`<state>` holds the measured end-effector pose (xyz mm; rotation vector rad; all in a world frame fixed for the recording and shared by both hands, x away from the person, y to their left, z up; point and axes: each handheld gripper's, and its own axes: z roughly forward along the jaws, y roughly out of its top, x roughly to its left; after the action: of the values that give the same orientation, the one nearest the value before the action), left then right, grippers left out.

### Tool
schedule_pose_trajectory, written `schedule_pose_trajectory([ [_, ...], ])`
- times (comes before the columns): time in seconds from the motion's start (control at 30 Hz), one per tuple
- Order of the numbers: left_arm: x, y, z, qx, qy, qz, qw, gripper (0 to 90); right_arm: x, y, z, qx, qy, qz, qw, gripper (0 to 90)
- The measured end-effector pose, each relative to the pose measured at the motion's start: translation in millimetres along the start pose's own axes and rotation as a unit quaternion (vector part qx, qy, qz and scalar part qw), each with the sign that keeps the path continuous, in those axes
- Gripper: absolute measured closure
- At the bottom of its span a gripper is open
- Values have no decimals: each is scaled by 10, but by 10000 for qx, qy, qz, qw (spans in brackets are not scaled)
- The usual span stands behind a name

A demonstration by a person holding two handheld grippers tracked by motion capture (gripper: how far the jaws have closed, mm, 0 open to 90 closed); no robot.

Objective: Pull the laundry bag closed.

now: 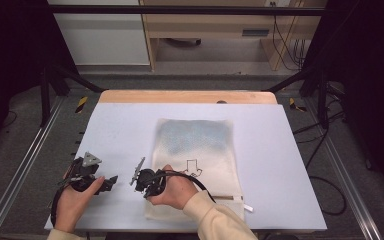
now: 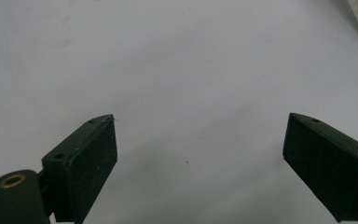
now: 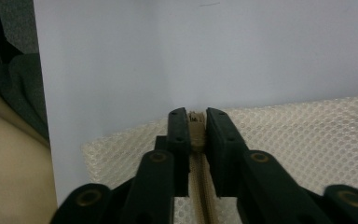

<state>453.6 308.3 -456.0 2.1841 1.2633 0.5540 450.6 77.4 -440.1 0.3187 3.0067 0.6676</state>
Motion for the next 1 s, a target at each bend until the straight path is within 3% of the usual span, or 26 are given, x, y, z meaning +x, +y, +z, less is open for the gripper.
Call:
schedule_pose_trajectory([
  [0.23, -38, -12, -59, -154, -125, -36, 9998, 96, -23, -7, -134, -177, 95, 34, 9998, 815],
  [0.3, -33, -21, -85, -340, -371, -290, 9983, 97, -27, -10, -164, -211, 106, 47, 9997, 816],
  [0.4, -55, -26, -134, -352, -285, -275, 9986, 98, -52, -19, -244, -332, 142, 27, 9993, 816],
  [0.5, -85, -43, -147, -332, -335, -287, 9985, 98, -45, -26, -259, -374, 137, 0, 9992, 816],
  [0.73, -293, -115, -209, -312, -486, -90, 9983, 87, -47, -60, -316, -545, 103, -47, 9984, 816],
  [0.9, -368, -117, -229, -363, -496, 28, 9981, 75, -76, -86, -305, -564, 141, -15, 9983, 816],
  [1.0, -433, -131, -249, -266, -617, 146, 9976, 74, -97, -100, -296, -586, 164, -12, 9981, 815],
])
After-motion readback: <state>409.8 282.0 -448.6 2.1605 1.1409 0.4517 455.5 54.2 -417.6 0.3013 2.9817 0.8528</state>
